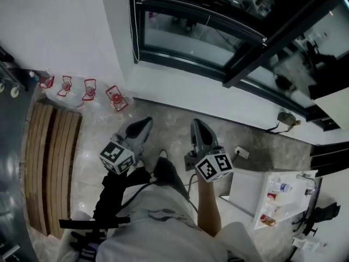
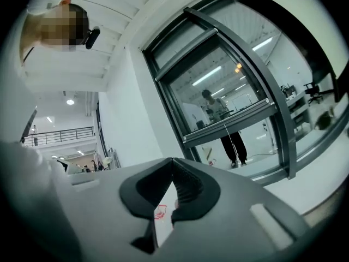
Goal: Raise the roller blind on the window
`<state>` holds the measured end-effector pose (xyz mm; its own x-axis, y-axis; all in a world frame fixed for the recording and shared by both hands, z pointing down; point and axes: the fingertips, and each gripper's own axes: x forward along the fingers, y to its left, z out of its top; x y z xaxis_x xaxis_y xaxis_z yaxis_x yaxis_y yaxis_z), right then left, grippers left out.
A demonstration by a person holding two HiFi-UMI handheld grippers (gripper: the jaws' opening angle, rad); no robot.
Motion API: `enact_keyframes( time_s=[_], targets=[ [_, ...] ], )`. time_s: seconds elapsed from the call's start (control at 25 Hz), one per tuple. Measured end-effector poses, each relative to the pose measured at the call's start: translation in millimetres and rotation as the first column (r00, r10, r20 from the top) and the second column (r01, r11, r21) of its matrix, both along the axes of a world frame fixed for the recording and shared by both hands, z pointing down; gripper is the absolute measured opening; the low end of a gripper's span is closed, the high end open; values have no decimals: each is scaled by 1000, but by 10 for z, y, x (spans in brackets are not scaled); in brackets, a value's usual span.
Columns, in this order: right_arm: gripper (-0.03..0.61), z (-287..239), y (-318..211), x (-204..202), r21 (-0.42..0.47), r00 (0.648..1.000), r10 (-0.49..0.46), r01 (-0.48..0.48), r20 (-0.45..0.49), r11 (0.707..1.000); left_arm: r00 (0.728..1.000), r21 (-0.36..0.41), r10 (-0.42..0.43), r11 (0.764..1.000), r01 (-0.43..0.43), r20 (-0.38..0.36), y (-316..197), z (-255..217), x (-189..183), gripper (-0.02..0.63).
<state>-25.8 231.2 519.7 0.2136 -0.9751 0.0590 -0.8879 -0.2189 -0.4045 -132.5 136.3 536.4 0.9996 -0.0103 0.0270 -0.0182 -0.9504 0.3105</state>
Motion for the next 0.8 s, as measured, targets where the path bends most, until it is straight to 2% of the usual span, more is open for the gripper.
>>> enact_keyframes(
  time_s=[0.12,0.24,0.44,0.8],
  targets=[
    [1,7,92,-225,-7,1000,30,-30,-8,1000,1000,-8,1,1000,-1,10,60,34,-262,-2],
    [0,-56,183,-320,-1,997,64,-65,-44,998,999,10,-32,999,32,5,115,-31,-365,-2],
    [0,-196,374,-312,23,985,138,-137,-101,990,997,75,-73,994,74,-18,295,-231,-278,-2],
    [0,-403,670,-240,39,970,194,-190,-149,981,995,114,-87,989,92,-49,543,-447,-45,-2]
  ],
)
